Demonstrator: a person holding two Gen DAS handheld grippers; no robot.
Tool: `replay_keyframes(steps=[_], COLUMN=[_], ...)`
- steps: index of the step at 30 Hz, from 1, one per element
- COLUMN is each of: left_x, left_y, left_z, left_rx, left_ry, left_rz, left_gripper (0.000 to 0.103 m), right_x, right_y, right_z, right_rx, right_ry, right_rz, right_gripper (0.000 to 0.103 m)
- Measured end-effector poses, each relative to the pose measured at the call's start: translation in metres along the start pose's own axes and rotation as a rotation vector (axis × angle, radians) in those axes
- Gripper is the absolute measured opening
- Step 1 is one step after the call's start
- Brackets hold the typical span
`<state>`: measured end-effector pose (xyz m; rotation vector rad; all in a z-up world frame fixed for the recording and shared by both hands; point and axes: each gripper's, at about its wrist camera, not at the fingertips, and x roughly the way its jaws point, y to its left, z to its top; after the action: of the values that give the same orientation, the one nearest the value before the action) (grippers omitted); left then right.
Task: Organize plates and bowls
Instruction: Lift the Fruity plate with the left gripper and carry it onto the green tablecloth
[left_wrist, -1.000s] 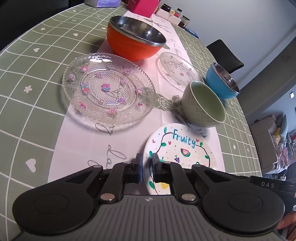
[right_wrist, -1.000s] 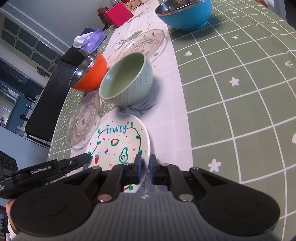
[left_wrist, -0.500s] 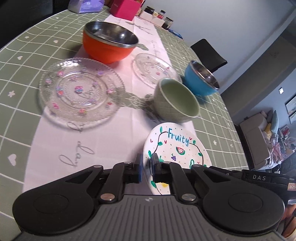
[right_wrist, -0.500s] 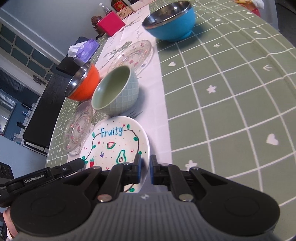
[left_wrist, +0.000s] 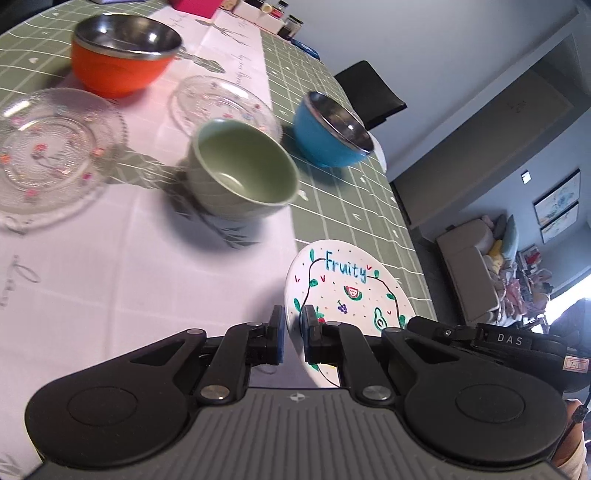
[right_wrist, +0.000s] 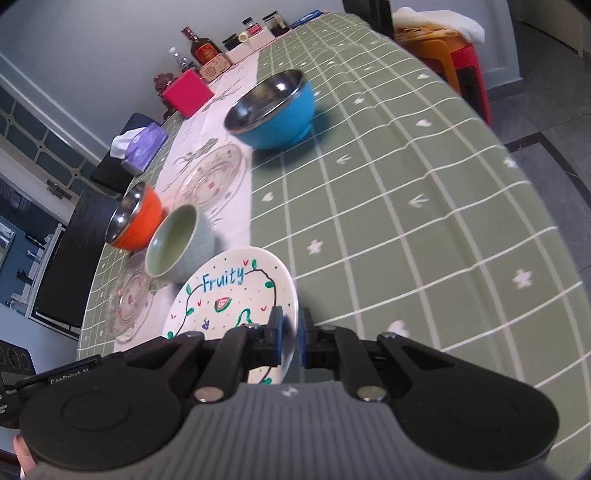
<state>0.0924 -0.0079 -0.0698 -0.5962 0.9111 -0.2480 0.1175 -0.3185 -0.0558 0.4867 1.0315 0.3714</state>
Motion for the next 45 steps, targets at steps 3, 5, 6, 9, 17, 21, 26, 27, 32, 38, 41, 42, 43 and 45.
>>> replay_keyframes(steps=[3,5,6,9,17,21,26,27,32,38,41,42,43,45], left_x=[0.014,0.022,0.027,0.039,0.062,0.062,0.061,0.061,0.063,0.065,0.065,0.064,0.063,0.063], left_y=[-0.009,-0.014,-0.015,-0.022,-0.035,-0.037,-0.037,-0.037,-0.038,-0.038,-0.039,-0.040,-0.041,-0.042], left_z=[-0.002,-0.002,-0.003,-0.004,-0.007,-0.011,-0.009,-0.009,-0.008,-0.004,-0.005,-0.007,-0.008,-0.010], left_rx=[-0.003,0.000,0.002,0.008,0.031,0.047,0.055,0.058,0.073,0.079,0.086,0.097,0.106,0.106], left_ry=[0.014,0.023,0.028,0.041,0.045,0.045,0.038,0.038,0.036,0.028,0.009,0.001,-0.004,-0.011], left_rz=[-0.015,-0.019,-0.019,-0.025,-0.015,-0.003,0.007,0.010,0.037,0.040,0.049,0.055,0.058,0.059], left_gripper=[0.010,0.010,0.010,0.010,0.010,0.010,0.010,0.010,0.010,0.010,0.010,0.010,0.010,0.011], right_x=[-0.001,-0.001,-0.001,-0.001,0.004,0.007,0.009,0.010,0.016,0.022,0.027,0.027,0.028,0.028], right_y=[-0.014,-0.021,-0.025,-0.034,-0.045,-0.045,-0.046,-0.045,-0.042,-0.041,-0.040,-0.038,-0.036,-0.035], right_z=[0.009,0.012,0.014,0.017,0.025,0.024,0.024,0.024,0.028,0.035,0.035,0.034,0.034,0.033], right_rx=[0.016,0.020,0.025,0.035,0.042,0.038,0.046,0.044,0.041,0.040,0.027,0.017,0.007,0.004], right_ry=[0.000,0.002,0.003,-0.002,-0.016,-0.008,-0.005,-0.005,-0.003,-0.002,0.018,0.018,0.018,0.019], right_rz=[-0.026,-0.046,-0.055,-0.083,-0.166,-0.190,-0.184,-0.186,-0.193,-0.201,-0.212,-0.218,-0.222,-0.227], right_gripper=[0.006,0.006,0.006,0.007,0.007,0.008,0.008,0.008,0.009,0.009,0.012,0.012,0.012,0.013])
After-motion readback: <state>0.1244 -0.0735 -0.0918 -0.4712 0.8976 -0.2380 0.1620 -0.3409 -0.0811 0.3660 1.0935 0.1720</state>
